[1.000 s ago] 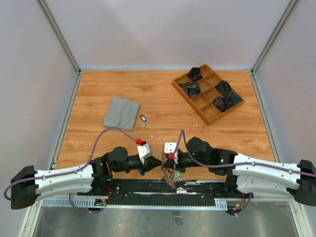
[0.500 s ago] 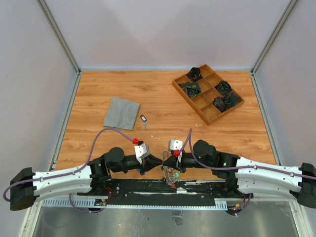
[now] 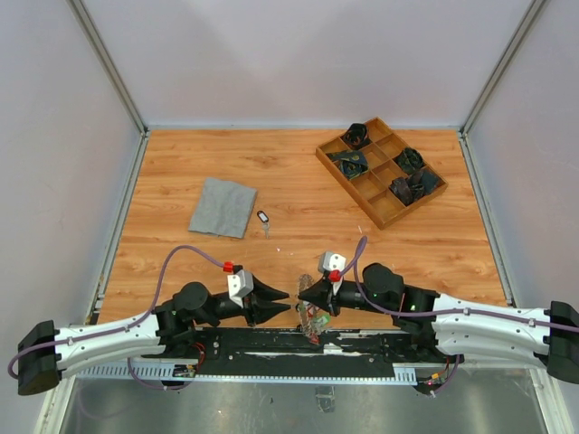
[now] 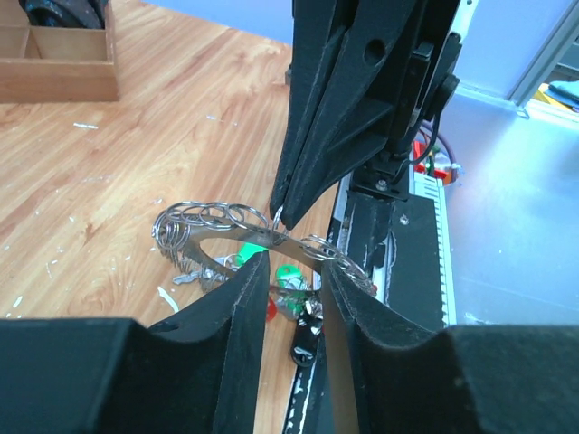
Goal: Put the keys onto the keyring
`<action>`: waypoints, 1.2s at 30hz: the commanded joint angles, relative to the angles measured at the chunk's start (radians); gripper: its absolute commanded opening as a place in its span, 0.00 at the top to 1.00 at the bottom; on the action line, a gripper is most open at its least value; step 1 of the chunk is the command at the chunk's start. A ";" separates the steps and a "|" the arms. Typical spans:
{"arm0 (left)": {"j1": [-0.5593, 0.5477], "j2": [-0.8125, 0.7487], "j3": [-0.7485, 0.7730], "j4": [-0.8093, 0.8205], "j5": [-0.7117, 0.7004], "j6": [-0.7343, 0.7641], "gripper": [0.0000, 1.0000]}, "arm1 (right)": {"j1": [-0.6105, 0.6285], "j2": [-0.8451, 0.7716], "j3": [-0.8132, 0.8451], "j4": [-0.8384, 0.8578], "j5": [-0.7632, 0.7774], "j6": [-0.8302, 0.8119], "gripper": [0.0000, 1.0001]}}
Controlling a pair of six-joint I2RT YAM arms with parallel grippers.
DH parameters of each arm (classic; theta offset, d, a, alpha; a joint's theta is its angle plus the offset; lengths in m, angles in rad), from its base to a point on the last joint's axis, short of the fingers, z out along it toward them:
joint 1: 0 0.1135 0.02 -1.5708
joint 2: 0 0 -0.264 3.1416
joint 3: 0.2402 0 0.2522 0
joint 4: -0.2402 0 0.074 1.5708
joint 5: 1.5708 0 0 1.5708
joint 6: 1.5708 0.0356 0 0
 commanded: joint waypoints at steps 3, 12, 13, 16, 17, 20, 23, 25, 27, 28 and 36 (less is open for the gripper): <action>0.001 0.000 -0.011 0.104 -0.027 -0.009 0.62 | -0.012 -0.022 -0.046 0.190 0.035 0.067 0.99; 0.001 0.092 -0.009 0.178 -0.062 -0.022 0.63 | -0.012 -0.038 -0.102 0.322 0.031 0.097 0.99; 0.001 0.094 -0.010 0.183 -0.066 -0.027 0.63 | -0.012 -0.041 -0.109 0.332 0.028 0.098 0.99; 0.000 0.091 -0.019 0.206 -0.071 -0.034 0.62 | -0.013 -0.053 -0.130 0.370 0.027 0.104 0.99; 0.001 0.090 -0.021 0.214 -0.073 -0.035 0.62 | -0.012 -0.057 -0.135 0.383 0.027 0.104 0.99; 0.001 0.086 -0.019 0.240 -0.070 -0.032 0.61 | -0.012 -0.058 -0.141 0.406 0.017 0.105 0.99; 0.001 0.090 -0.016 0.271 -0.061 -0.028 0.61 | -0.012 -0.057 -0.144 0.430 0.008 0.105 0.99; 0.000 0.097 -0.014 0.286 -0.049 -0.025 0.63 | -0.012 -0.056 -0.145 0.441 0.004 0.105 0.99; 0.000 0.109 -0.014 0.298 -0.025 -0.024 0.67 | -0.012 -0.057 -0.148 0.456 0.002 0.107 0.99; 0.001 0.115 -0.014 0.305 -0.016 -0.025 0.68 | -0.013 -0.057 -0.149 0.461 -0.001 0.107 0.99; 0.001 0.170 -0.004 0.368 0.016 -0.021 0.77 | -0.012 -0.047 -0.148 0.489 -0.046 0.108 0.99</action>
